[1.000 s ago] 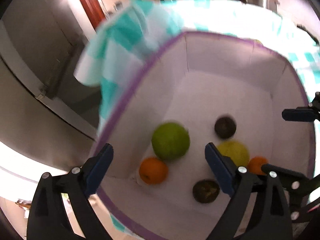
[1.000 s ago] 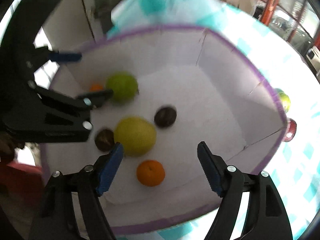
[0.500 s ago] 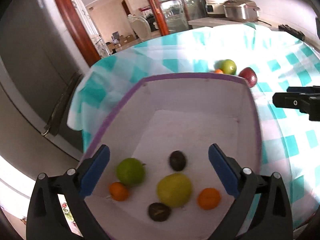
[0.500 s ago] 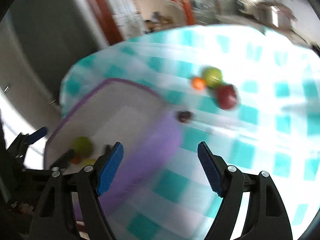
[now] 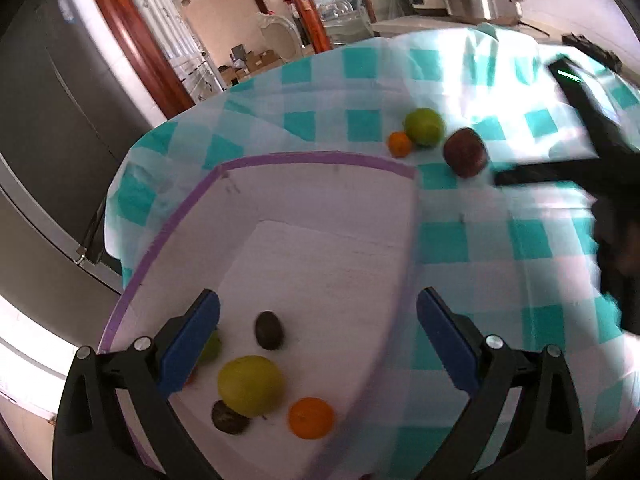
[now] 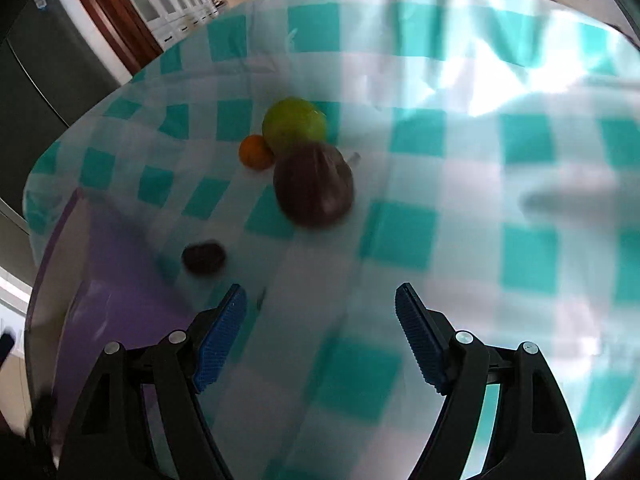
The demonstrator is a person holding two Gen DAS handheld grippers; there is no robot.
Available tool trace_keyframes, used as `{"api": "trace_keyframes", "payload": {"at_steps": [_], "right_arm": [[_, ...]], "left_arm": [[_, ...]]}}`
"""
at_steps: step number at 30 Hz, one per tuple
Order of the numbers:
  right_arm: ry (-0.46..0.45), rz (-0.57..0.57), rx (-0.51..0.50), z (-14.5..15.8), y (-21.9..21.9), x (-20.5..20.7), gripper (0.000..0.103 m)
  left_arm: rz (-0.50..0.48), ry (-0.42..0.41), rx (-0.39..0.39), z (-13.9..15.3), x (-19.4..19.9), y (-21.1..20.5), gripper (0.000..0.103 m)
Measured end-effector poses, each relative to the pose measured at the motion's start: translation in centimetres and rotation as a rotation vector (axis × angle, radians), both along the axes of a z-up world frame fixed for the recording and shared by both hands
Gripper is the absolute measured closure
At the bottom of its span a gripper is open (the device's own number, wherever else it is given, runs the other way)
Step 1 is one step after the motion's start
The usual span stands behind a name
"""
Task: Organize fruits
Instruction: 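Reach to the red apple and grasp it with the right tool, then grasp the small dark brown fruit with the left tool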
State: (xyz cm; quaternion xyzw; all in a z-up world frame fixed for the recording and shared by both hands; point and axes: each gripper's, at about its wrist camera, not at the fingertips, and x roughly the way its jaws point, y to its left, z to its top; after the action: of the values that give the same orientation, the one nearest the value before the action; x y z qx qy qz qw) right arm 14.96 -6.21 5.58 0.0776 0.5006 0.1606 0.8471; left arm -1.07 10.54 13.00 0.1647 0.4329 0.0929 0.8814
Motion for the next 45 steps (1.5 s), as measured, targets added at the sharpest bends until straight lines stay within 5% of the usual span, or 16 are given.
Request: {"api": "trace_keyframes", "payload": {"at_steps": [8, 10, 12, 19, 23, 27, 31, 35, 40, 45], "right_arm": [[-0.003, 0.103, -0.112, -2.8, 4.3, 8.1, 0.026], [-0.003, 0.13, -0.161, -3.5, 4.9, 8.8, 0.044], [-0.008, 0.145, -0.158, -3.6, 4.5, 8.7, 0.045], [-0.06, 0.028, -0.068, -2.8, -4.0, 4.4, 0.045], [-0.066, 0.02, -0.078, -2.8, -8.6, 1.7, 0.045], [-0.06, -0.001, -0.071, -2.9, -11.5, 0.2, 0.045], [-0.058, 0.004, -0.044, -3.1, -11.9, -0.4, 0.045], [-0.06, 0.013, -0.021, -3.2, -12.2, -0.9, 0.045], [-0.055, 0.013, -0.006, -3.2, -12.6, -1.5, 0.045], [-0.044, -0.014, -0.005, -3.5, -13.9, -1.7, 0.045]], "left_arm": [[-0.127, 0.061, 0.041, -0.4, -0.1, -5.6, 0.004], [-0.155, 0.097, 0.012, -0.9, 0.5, -6.6, 0.004], [-0.18, 0.12, -0.018, -1.3, 1.2, -7.5, 0.004], [-0.258, 0.127, -0.101, -2.9, 8.1, -12.0, 0.004], [-0.13, 0.153, 0.005, -5.1, 14.8, -13.7, 0.004], [0.07, 0.297, 0.081, -7.5, 21.4, -12.5, 0.004], [0.133, 0.558, 0.069, -9.8, 25.8, -9.4, 0.006], [0.176, 0.837, -0.031, -12.2, 27.9, -6.0, 0.022], [0.208, 0.974, -0.105, -14.3, 28.5, -3.3, 0.038], [0.197, 0.94, -0.189, -14.0, 29.1, -2.1, 0.044]]}}
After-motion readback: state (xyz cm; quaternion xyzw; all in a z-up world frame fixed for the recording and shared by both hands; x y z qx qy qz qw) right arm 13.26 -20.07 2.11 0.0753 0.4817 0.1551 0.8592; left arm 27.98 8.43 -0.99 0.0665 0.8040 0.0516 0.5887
